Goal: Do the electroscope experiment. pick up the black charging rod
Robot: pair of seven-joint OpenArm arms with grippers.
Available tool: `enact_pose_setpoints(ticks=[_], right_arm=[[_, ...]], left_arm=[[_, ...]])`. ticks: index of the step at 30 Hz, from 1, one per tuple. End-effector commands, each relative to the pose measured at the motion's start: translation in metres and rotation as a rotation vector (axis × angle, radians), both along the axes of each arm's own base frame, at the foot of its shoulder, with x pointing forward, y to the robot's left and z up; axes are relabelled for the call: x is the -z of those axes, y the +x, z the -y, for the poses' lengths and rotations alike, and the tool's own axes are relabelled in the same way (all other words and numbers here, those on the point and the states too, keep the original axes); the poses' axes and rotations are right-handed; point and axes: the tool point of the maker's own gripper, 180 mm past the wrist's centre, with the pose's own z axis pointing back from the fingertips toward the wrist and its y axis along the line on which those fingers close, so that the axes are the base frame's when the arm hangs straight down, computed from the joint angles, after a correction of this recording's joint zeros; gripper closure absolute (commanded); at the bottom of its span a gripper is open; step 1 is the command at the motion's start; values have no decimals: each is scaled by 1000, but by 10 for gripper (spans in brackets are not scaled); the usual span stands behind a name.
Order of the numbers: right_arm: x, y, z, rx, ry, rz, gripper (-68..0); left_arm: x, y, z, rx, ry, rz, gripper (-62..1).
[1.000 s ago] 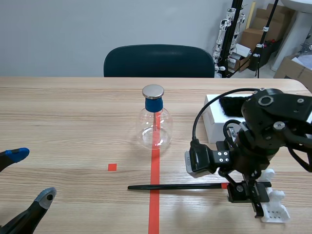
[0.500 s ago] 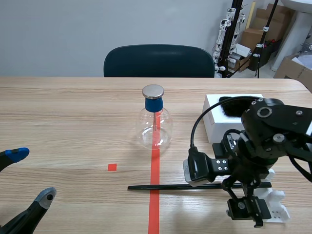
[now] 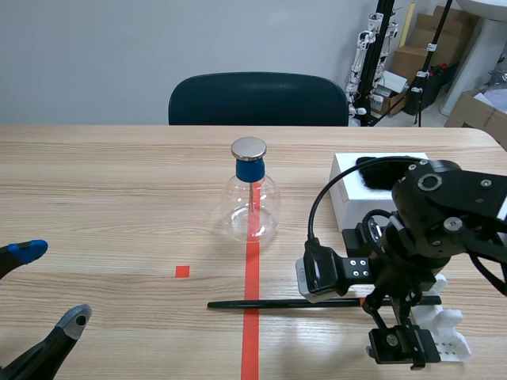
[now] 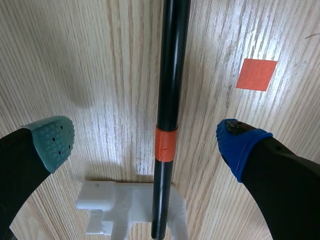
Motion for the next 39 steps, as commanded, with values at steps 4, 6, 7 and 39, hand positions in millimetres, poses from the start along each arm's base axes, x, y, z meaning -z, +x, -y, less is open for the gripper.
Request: enact_pose_setpoints(ticks=[4,6,7,39], right_arm=[[-8,11,-3,0,15,19,-578],[-9,13,-3,1,17,23,-578],[-10,14,-3,2,18,24,-578],[-9,17,0,17,-2,43,-229]], left_arm=[[-10,1,-4,-3,-17,36,-623],[-10,1,-4,-3,-17,36,-623],[-10,1,-4,-3,-17,36,-623],[-10,1,-4,-3,-17,36,-623]])
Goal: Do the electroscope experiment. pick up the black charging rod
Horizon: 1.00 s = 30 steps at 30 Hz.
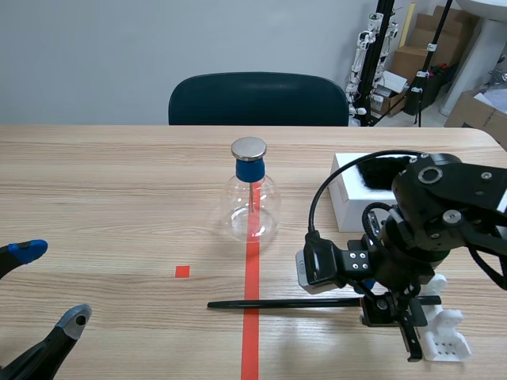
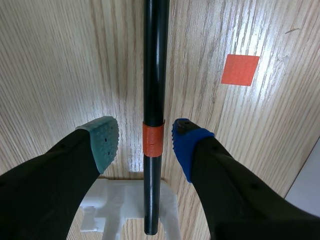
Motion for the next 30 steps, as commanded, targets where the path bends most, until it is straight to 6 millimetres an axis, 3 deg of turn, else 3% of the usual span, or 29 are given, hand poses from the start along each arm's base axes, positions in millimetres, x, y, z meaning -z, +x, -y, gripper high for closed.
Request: enact_pose_setpoints(ticks=[1,11,18,30], right_arm=[[-6,9,0,0,-2,23,-223],[-5,10,3,-1,-15,25,-117],[-5,11,5,-7,-26,34,-1],[-5,12,9,-11,-38,43,0]], left_arm=[[-10,1,-4,-3,-18,36,-623],[-10,1,-4,-3,-18,36,-623],[-10,1,-4,-3,-18,36,-623],[-10,1,-4,-3,-18,36,-623]])
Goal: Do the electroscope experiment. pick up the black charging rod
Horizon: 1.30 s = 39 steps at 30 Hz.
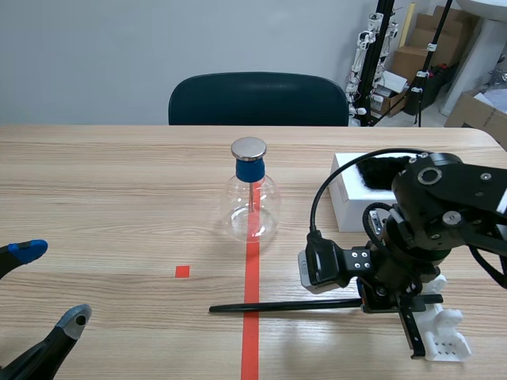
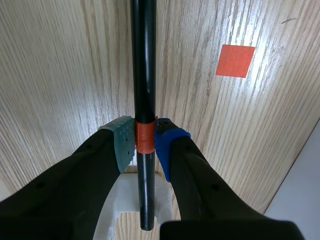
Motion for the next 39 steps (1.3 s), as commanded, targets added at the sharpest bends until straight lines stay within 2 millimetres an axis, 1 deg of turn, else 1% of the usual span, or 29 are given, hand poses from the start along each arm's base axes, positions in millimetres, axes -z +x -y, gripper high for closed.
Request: enact_pose_setpoints(ticks=[1,7,11,17,21,26,31,36,39], right_arm=[[-5,8,5,2,-10,22,0],[-7,7,14,4,-13,25,0],[-16,8,14,-6,20,42,0],[-42,10,12,-19,78,103,0],[-64,9,8,-40,132,165,0],[-90,7,9,-77,172,272,0],[-107,0,10,-126,188,371,-2],[-130,16,10,-127,228,628,-2],[-139,16,10,-138,258,755,-2]], left_arm=[[-10,1,-4,-3,-18,36,-623],[-10,1,-4,-3,-18,36,-623],[-10,1,-4,-3,-18,36,-623],[-10,1,-4,-3,-18,36,-623],[-10,1,-4,-3,-18,36,-623],[-10,1,-4,-3,-18,36,-623],[-10,1,-4,-3,-18,36,-623],[-10,1,-4,-3,-18,36,-623],[-10,1,-4,-3,-18,36,-623]])
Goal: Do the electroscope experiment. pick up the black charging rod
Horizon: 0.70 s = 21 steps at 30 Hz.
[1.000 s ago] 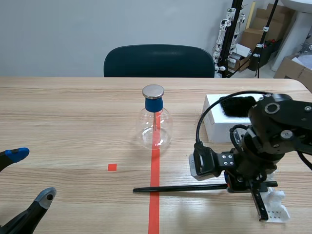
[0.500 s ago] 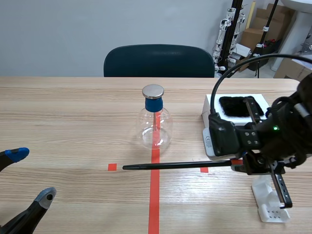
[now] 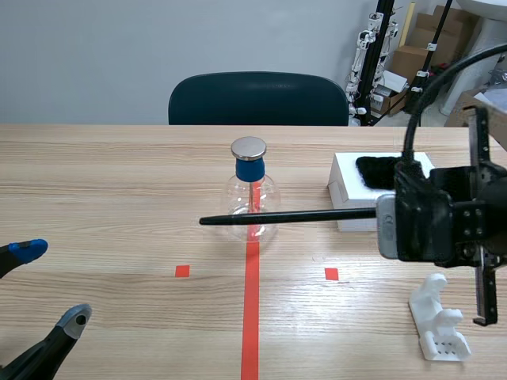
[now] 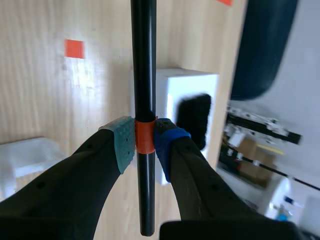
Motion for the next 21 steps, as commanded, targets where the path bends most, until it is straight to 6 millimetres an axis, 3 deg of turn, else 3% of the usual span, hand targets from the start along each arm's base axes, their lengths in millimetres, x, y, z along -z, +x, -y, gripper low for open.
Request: enact_pose_setpoints(ticks=[1,5,15,18,21], right_arm=[[-5,-2,-5,-5,35,39,-2],[-19,-11,-8,-27,94,193,-2],[-79,-51,-9,52,348,606,-2],[-86,-67,-10,74,365,665,-2],[-80,-82,-14,71,341,657,-2]], left_arm=[[-10,1,-4,-3,-17,36,-623],[-10,1,-4,-3,-17,36,-623],[-10,1,-4,-3,-17,36,-623],[-10,1,-4,-3,-17,36,-623],[-10,1,-4,-3,-17,36,-623]])
